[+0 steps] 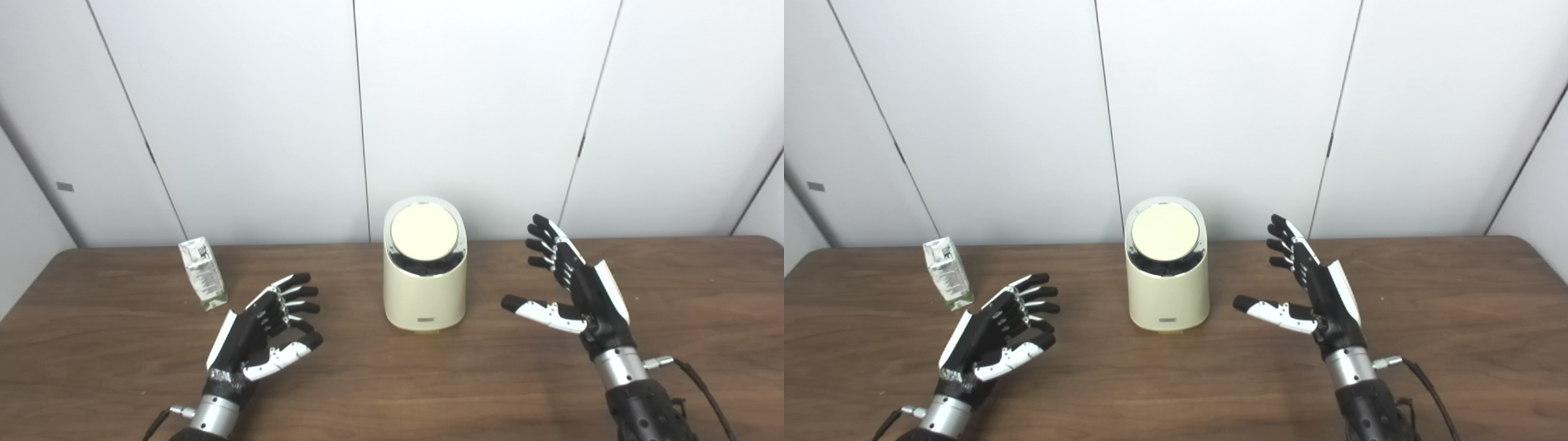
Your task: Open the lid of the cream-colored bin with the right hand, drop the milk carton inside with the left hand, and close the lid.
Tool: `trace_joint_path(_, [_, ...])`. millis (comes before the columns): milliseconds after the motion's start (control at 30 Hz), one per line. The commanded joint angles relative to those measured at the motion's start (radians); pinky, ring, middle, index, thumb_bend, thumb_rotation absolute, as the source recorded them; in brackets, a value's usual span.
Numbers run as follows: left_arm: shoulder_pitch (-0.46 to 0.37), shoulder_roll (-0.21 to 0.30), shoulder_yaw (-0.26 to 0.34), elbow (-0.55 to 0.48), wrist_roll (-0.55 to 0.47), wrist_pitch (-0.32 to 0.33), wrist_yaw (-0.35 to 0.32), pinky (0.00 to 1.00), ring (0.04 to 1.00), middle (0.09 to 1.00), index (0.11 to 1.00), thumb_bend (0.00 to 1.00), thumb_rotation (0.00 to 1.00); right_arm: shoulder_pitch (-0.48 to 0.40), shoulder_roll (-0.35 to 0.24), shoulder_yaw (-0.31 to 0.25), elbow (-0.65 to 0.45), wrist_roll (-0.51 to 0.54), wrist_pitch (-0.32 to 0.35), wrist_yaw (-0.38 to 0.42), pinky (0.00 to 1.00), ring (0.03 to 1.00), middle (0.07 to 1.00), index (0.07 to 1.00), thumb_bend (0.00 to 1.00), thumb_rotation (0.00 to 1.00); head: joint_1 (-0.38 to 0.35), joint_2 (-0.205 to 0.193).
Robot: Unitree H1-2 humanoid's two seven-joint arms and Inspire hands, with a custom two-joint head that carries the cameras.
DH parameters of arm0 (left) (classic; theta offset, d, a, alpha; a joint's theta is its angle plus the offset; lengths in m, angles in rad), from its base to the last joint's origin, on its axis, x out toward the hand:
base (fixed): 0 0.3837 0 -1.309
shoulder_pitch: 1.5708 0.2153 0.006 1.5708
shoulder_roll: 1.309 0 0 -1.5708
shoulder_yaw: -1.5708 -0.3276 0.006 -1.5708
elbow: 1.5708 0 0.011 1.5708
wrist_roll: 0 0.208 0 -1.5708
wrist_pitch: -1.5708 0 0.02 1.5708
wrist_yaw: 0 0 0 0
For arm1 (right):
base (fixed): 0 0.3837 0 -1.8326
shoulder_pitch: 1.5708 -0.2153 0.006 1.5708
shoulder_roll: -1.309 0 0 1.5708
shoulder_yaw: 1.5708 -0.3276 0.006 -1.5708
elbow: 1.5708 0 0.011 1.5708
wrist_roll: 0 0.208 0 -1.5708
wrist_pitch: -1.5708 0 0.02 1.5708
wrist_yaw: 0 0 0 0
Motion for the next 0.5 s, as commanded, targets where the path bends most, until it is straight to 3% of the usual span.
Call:
trace_joint_path(0, [-0.014,0.003,-0.001,0.006,0.003,-0.032,0.006,0.55,0.685,0.763,0.84,0.78,0.21,-0.062,-0.001,-0.003,-0.037,-0.007,0.016,-0.02,0.79,0.884,0.914,0.921,0.79,0.39,0.003,0.002])
trace_joint_path(233, [-0.008,0.003,-0.004,0.004,0.0,-0.029,0.002,0.55,0.692,0.771,0.847,0.77,0.21,-0.127,0.024,0.005,-0.051,0.001,0.138,-0.027,0.85,0.922,0.948,0.973,0.77,0.39,0.002,0.007])
trace_joint_path(467, [-0.002,0.004,-0.006,-0.005,0.004,-0.023,0.003,0.55,0.688,0.772,0.846,0.77,0.21,-0.205,0.024,0.03,-0.05,-0.034,0.231,-0.029,0.81,0.924,0.955,0.956,0.83,0.39,0.003,0.011])
